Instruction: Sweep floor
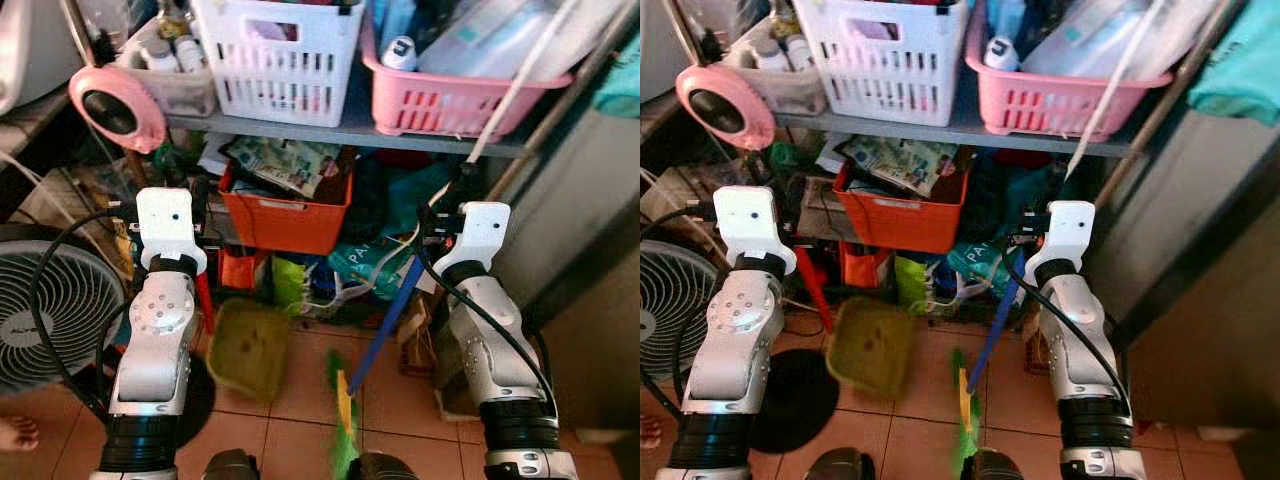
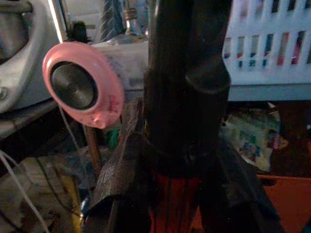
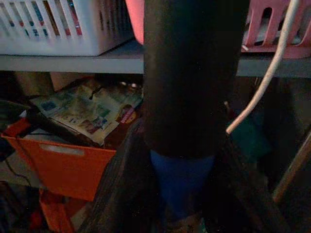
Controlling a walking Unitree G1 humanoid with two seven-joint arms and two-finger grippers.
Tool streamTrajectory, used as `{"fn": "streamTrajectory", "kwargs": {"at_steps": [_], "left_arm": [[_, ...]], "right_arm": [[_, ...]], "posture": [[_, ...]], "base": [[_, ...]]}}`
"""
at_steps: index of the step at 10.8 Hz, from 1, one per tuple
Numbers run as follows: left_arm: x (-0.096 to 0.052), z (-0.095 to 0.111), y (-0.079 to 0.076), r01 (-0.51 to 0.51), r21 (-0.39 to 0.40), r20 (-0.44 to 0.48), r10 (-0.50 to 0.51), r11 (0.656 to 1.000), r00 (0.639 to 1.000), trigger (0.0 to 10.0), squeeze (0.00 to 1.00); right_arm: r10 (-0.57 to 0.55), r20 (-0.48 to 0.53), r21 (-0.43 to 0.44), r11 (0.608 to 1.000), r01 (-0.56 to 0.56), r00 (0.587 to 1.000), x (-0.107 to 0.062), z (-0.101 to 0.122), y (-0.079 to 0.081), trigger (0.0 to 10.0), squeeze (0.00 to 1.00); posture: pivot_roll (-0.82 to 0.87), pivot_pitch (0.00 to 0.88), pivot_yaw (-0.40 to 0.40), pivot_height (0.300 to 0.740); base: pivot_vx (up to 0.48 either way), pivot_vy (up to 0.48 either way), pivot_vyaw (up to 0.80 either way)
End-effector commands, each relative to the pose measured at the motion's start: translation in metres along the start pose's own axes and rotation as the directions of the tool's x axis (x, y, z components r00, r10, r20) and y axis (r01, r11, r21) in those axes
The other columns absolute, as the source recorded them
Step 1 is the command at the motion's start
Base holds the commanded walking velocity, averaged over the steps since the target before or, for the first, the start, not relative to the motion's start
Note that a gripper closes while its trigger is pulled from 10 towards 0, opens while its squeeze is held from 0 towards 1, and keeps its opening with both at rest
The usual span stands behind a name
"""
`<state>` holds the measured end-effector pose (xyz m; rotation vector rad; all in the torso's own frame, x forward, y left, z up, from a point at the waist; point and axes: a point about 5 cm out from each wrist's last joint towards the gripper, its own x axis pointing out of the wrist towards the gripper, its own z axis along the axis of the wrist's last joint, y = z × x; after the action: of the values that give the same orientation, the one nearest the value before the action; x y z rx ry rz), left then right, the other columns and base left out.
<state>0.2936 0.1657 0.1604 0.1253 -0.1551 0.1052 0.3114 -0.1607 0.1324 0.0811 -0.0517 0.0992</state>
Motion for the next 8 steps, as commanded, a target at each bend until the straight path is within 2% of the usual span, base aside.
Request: {"fn": "streamTrajectory", "kwargs": {"at_steps": [1, 4, 7, 8], "left_arm": [[0.001, 0.009, -0.003, -0.003, -0.014, 0.033, 0.004, 1.0, 0.999, 10.0, 0.0], [-0.006, 0.005, -0.009, 0.007, -0.046, 0.023, -0.006, 0.999, 1.0, 10.0, 0.0], [-0.006, 0.007, -0.012, 0.011, -0.061, 0.02, -0.009, 0.998, 1.0, 10.0, 0.0], [-0.006, 0.007, -0.013, 0.012, -0.062, 0.018, -0.011, 0.998, 1.0, 10.0, 0.0]], "right_arm": [[0.002, 0.022, -0.026, 1.0, -0.002, 1.0, 0.001, 0.006, -0.004, 10.0, 0.0], [-0.021, 0.045, -0.051, 0.998, 0.024, 0.999, 0.0, 0.01, -0.007, 10.0, 0.0], [-0.025, 0.041, -0.05, 0.998, 0.027, 0.999, 0.001, 0.009, -0.008, 10.0, 0.0], [-0.025, 0.04, -0.05, 0.998, 0.027, 0.999, 0.001, 0.008, -0.008, 10.0, 0.0]], "posture": [[0.03, 0.05, -0.008, 0.74], [0.03, 0.058, -0.014, 0.74], [0.03, 0.058, -0.018, 0.74], [0.03, 0.058, -0.018, 0.74]], "base": [[0.0, 0.0, 0.0], [0.0, 0.0, 0.0], [0.0, 0.0, 0.0], [-0.251, 0.0, 0.0]]}}
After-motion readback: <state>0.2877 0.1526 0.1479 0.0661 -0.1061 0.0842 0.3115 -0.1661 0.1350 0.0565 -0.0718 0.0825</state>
